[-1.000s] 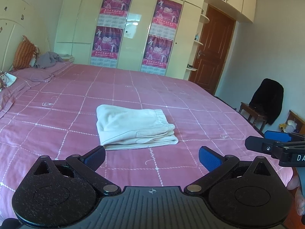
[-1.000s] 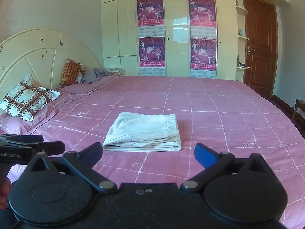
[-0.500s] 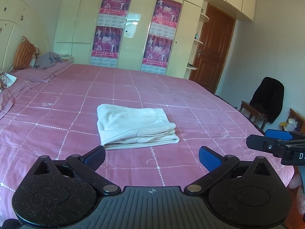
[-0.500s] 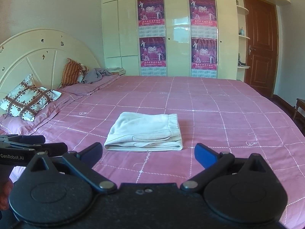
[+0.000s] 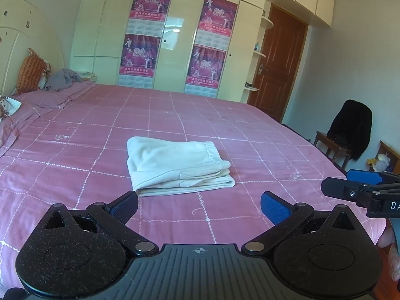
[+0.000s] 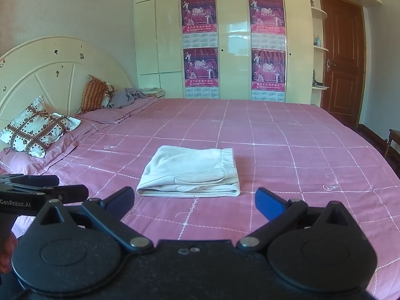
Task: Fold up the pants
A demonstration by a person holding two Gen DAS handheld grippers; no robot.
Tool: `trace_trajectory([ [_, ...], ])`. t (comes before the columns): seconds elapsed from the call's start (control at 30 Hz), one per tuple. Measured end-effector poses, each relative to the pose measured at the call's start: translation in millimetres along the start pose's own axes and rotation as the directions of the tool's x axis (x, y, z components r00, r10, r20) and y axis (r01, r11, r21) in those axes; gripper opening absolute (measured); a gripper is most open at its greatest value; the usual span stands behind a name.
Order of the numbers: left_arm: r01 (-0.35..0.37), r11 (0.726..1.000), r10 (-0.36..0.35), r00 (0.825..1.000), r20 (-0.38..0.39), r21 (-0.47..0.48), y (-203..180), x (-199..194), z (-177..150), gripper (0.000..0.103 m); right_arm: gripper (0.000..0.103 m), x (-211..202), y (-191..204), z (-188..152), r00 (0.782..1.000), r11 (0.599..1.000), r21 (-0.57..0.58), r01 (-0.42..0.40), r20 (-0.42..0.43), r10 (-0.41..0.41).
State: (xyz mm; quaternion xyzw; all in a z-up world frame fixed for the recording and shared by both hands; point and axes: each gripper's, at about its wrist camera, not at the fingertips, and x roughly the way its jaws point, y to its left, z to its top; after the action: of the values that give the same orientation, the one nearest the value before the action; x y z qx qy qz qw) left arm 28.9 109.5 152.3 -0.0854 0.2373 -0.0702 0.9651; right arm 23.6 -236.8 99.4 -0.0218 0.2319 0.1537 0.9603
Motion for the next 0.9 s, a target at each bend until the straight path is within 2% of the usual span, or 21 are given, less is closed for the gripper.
trace_trajectory([
  [0.9,0.005,1.0,-0.005,1.0,0.007,0.015,0.0,-3.4,0.1,0.103,0.103,3.3,-1.9,-2.7,1.0,1.0,0.0,0.004,-0.003,-0.004],
])
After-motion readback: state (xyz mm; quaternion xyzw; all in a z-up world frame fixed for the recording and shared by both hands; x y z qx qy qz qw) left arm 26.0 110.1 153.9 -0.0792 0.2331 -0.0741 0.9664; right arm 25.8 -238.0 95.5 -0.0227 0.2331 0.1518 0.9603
